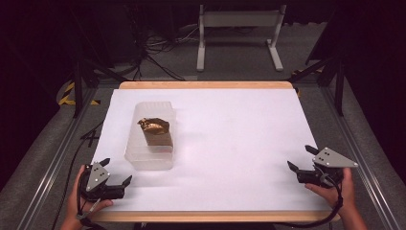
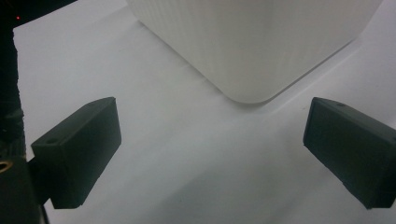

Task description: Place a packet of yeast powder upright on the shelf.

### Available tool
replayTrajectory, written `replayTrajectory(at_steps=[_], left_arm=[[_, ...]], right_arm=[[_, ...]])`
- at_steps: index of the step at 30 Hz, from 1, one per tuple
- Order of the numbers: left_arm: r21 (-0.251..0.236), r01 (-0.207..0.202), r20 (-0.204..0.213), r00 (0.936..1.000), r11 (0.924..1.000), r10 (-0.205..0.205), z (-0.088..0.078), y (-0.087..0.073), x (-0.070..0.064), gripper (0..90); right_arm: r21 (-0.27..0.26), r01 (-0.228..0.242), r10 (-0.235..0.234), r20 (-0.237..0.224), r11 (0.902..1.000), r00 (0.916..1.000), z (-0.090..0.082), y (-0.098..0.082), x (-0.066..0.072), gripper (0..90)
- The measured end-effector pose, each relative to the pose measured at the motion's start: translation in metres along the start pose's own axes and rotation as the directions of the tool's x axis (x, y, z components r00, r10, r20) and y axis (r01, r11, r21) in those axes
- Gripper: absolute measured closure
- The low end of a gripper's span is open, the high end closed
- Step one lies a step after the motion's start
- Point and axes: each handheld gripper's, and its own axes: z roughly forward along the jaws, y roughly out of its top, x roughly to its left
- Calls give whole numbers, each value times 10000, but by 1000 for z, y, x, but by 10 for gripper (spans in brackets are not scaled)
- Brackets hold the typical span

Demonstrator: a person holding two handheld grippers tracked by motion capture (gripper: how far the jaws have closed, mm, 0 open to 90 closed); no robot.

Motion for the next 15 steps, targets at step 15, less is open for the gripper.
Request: replayTrajectory(at_steps=[15], left_arm=[[-37, 197, -6, 9998, 9998, -197, 0, -1, 1, 48]], right_arm=[[-346, -1104, 1113, 252, 9933, 9935, -10, -42, 1, 171]])
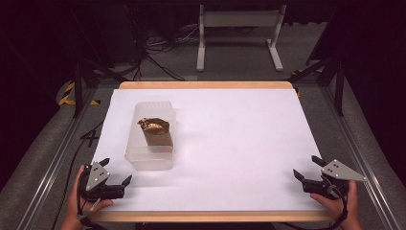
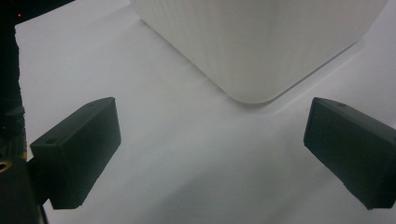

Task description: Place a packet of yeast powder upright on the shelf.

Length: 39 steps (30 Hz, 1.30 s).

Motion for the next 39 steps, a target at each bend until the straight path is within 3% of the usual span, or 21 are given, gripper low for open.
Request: replayTrajectory(at_steps=[11, 15, 20, 39], left_arm=[[-38, 154, -37, 9999, 9999, -154, 0, 0, 1, 48], [54, -57, 38, 10000, 10000, 57, 1, 1, 0, 47], [-75, 134, 71, 9999, 9999, -133, 0, -1, 2, 47], [-119, 14, 75, 10000, 9999, -13, 2, 2, 1, 47]], right_arm=[[-1021, -521, 532, 79, 9934, 9986, -9, -9, -3, 165], [-1064, -515, 531, 122, 9930, 9985, -10, -9, -3, 165], [-1018, -602, 628, 223, 9930, 9978, -8, -9, -3, 163], [-886, -296, 314, 189, 9956, 9993, -11, -1, 1, 157]])
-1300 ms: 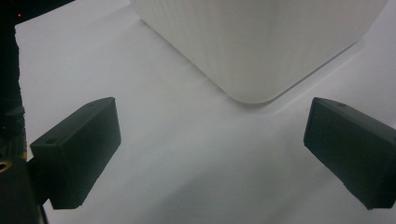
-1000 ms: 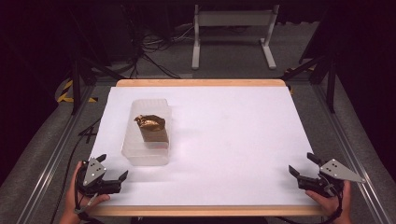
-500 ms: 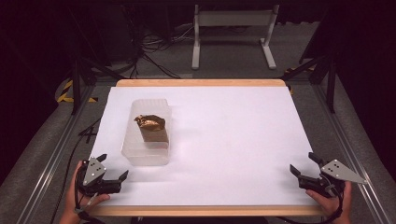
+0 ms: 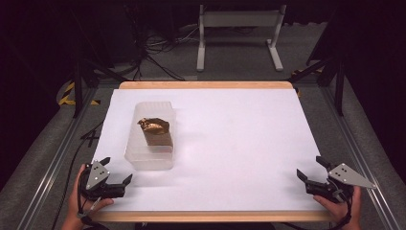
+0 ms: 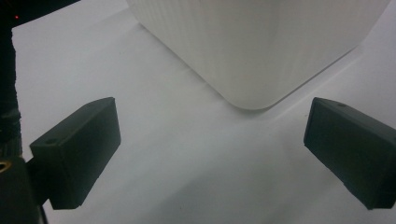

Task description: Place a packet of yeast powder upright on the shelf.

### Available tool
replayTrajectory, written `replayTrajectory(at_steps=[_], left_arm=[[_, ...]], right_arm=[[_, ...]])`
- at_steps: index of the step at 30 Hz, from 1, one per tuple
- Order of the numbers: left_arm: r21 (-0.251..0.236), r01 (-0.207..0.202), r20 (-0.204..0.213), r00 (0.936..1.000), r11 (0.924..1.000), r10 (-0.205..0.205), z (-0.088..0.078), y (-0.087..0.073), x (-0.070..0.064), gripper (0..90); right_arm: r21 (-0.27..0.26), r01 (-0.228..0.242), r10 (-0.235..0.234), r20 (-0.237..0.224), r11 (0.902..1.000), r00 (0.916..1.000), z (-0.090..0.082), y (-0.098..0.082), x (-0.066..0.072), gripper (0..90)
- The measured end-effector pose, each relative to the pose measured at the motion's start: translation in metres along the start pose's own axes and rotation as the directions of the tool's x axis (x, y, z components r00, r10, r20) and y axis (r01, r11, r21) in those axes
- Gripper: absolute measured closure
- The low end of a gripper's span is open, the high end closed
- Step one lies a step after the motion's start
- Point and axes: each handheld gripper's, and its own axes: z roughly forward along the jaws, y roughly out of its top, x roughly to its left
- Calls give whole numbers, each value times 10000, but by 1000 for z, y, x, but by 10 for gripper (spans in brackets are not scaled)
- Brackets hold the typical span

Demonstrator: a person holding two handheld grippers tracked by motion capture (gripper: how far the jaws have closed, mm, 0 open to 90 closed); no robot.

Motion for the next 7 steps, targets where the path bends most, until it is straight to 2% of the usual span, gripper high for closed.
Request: replayTrajectory(at_steps=[4, 6, 7], left_arm=[[-47, 68, 26, 10000, 10000, -68, -1, 0, 1, 47], [-78, 89, 29, 10000, 9999, -89, 0, 0, 2, 47], [-78, 89, 29, 10000, 9999, -89, 0, 0, 2, 47]], right_arm=[[-67, -51, 52, 121, 10000, 9999, 0, 2, 2, 139], [82, 184, -187, 424, 9998, 9989, 0, 3, 5, 126], [64, 216, -218, 358, 9997, 9991, 0, 3, 7, 126]])
